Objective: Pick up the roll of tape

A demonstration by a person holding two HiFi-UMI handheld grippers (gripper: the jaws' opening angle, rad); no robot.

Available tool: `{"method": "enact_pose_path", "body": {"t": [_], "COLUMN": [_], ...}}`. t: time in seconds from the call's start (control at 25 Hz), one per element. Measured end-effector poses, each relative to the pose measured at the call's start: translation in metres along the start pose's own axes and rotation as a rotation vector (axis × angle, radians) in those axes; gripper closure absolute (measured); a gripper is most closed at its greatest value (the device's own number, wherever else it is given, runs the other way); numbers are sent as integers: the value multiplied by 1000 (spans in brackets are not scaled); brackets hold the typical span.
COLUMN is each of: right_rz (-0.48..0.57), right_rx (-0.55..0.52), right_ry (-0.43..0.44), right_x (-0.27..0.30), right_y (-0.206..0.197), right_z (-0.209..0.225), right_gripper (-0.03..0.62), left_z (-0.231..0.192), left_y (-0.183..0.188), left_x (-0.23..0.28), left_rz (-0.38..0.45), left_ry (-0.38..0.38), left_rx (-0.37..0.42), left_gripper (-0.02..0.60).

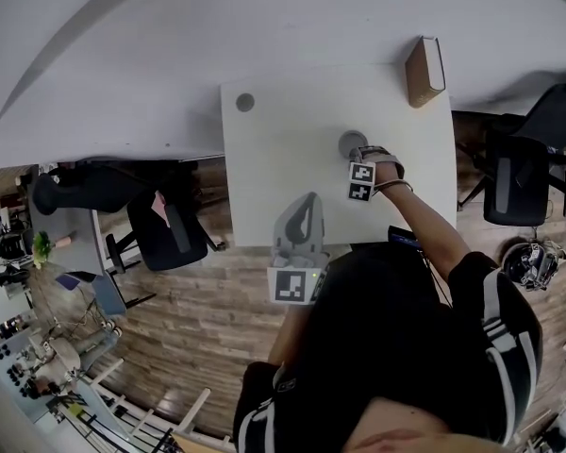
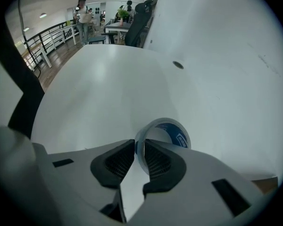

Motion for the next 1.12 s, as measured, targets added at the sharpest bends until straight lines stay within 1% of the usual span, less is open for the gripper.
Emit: {"method": "enact_pose_path", "body": {"t": [0.04,0.12,0.2,0.28,0.48,0.64,0.72,0.84,0.92,1.0,1.12], "right_rz": [-4,-14,-25,-40,-66,-36,15,133,232,340,497], "right_rx": [0,4,10,20,55,123,203,371,492,589,675], "right_ry": [9,23,28,28,1,-61,-105,-175,-229,-293,-402], "right_x": [-2,-7,-15,-23,-53,-102,-131,-179,-216,-256,-315], "right_y": [0,-1,-4,-5,6,19,27,44,54,60,68], "right_z": [-5,-20,-37,-58,-122,-187,-215,-251,-269,-281,-298], "right_gripper": [514,516,515,514,514,514,514,514,516,515,517], "left_z": [1,5,11,17,35,61,70,79,87,99,119], "left_y": [0,-4,-6,-11,-27,-50,-61,-71,-74,-74,-74], "left_x": [-5,-17,-32,-52,-124,-195,-226,-268,-291,-306,-323], "left_rz": [1,2,25,42,73,77,82,85,87,98,120], "left_ry": [4,1,-12,-22,-46,-70,-86,-103,-114,-127,-148], "left_rx": [-5,14,26,21,24,18,11,2,2,3,11], "left_gripper": [560,560,560,560,560,560,560,560,560,560,560]}}
Point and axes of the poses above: the fingertips, and each gripper's own axes: x forward along the fingers, z to its right, y out of its top, the point moved 5 cm from there along -x, backward along the fingers, and after that the axes turned 14 degrees about -x, right-handed, at the moved point
